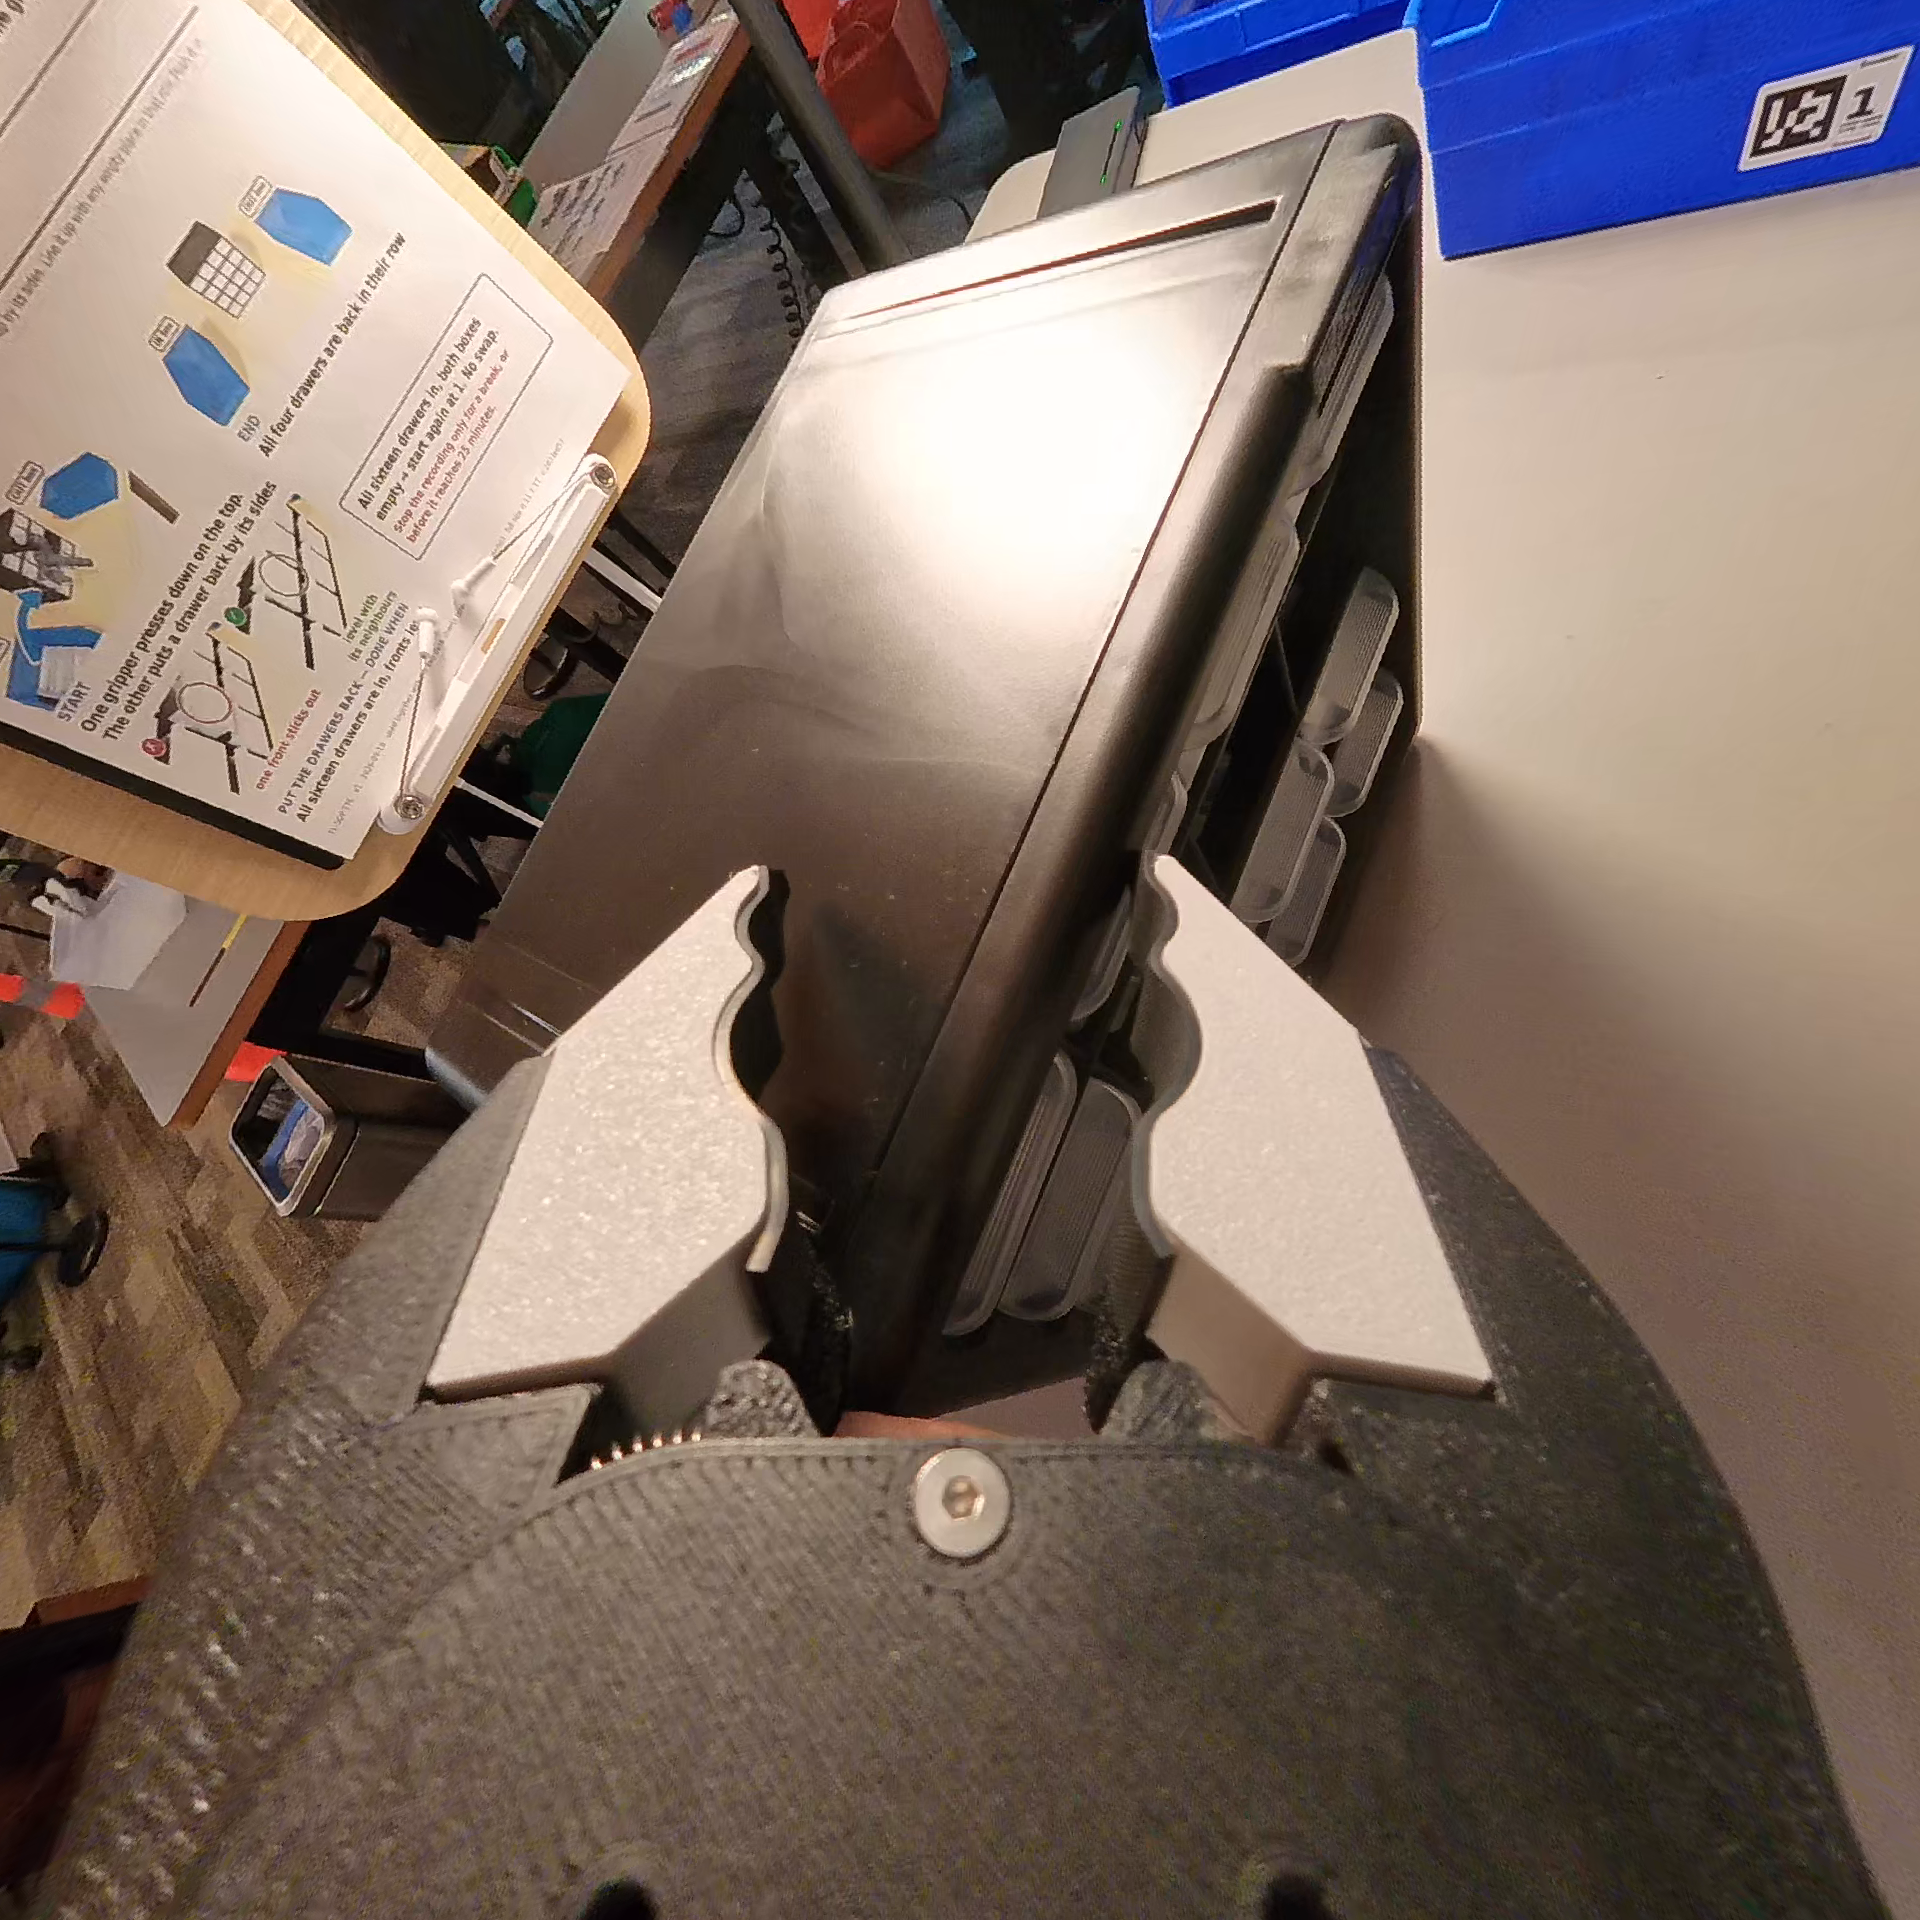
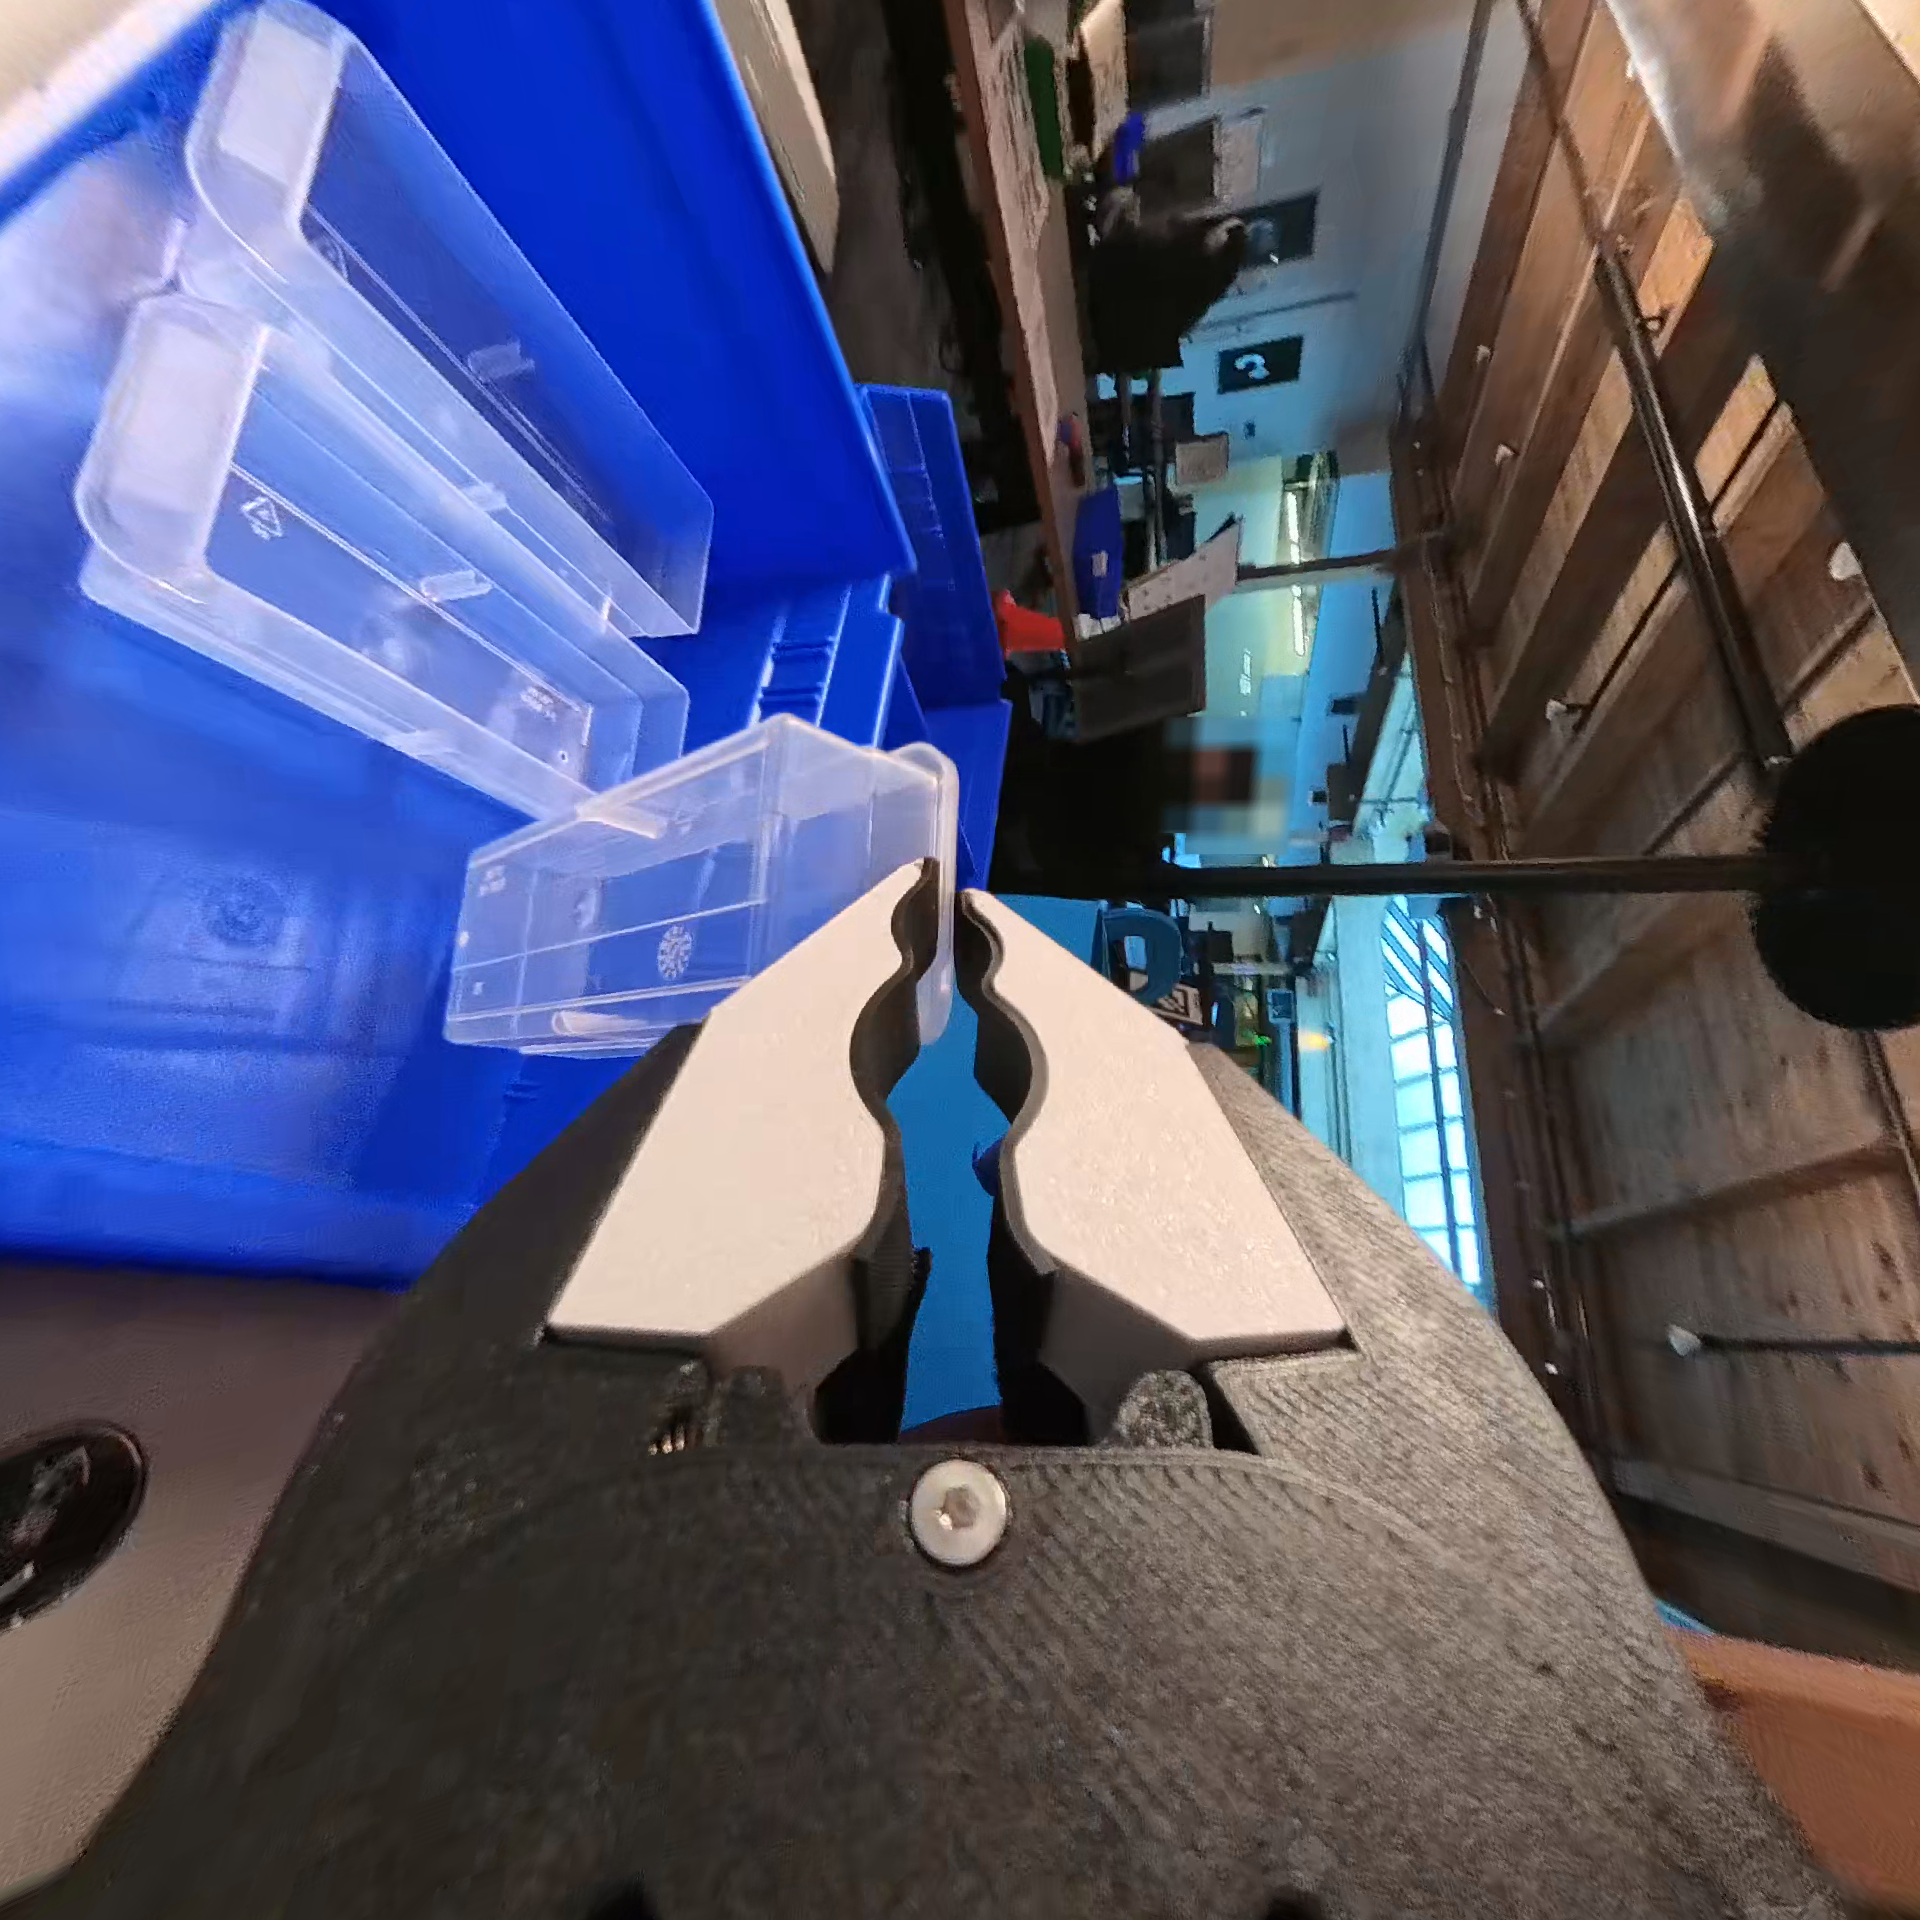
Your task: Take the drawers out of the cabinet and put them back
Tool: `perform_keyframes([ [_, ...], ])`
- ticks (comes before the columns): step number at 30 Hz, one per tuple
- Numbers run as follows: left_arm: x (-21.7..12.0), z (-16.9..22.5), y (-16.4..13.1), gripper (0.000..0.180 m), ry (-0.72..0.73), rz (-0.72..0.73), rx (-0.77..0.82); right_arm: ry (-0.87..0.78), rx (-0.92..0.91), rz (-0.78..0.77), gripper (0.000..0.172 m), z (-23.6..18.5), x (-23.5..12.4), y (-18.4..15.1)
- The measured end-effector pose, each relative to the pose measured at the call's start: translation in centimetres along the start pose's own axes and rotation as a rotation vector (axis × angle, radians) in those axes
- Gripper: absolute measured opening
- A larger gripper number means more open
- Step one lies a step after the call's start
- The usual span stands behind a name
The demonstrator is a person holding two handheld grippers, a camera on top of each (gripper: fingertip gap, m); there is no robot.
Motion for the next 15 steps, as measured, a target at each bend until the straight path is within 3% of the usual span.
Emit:
perform_keyframes([
  [5, 0.0, 0.0, 0.0, 0.070, 0.000, 0.001, 0.000, -0.078, -0.005, -0.002, 0.005, -3.5, 1.1, 0.9],
  [10, 0.0, 0.0, 0.0, 0.070, 0.000, 0.001, 0.001, 0.114, 0.135, 0.120, 0.015, -6.2, -0.9, 3.6],
  [15, 0.0, 0.0, 0.0, 0.070, -0.001, 0.001, 0.001, 0.353, 0.463, 0.177, 0.037, -7.3, -1.1, 3.2],
])
Point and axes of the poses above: each gripper's, where its closed fingertips meet, x out along the fingers, y out of its top, z = x × y across the jaws, the point moved 6 cm from there along -x, back along the fingers, and after that the axes turned 3 degrees about z, right-handed, at the moved point
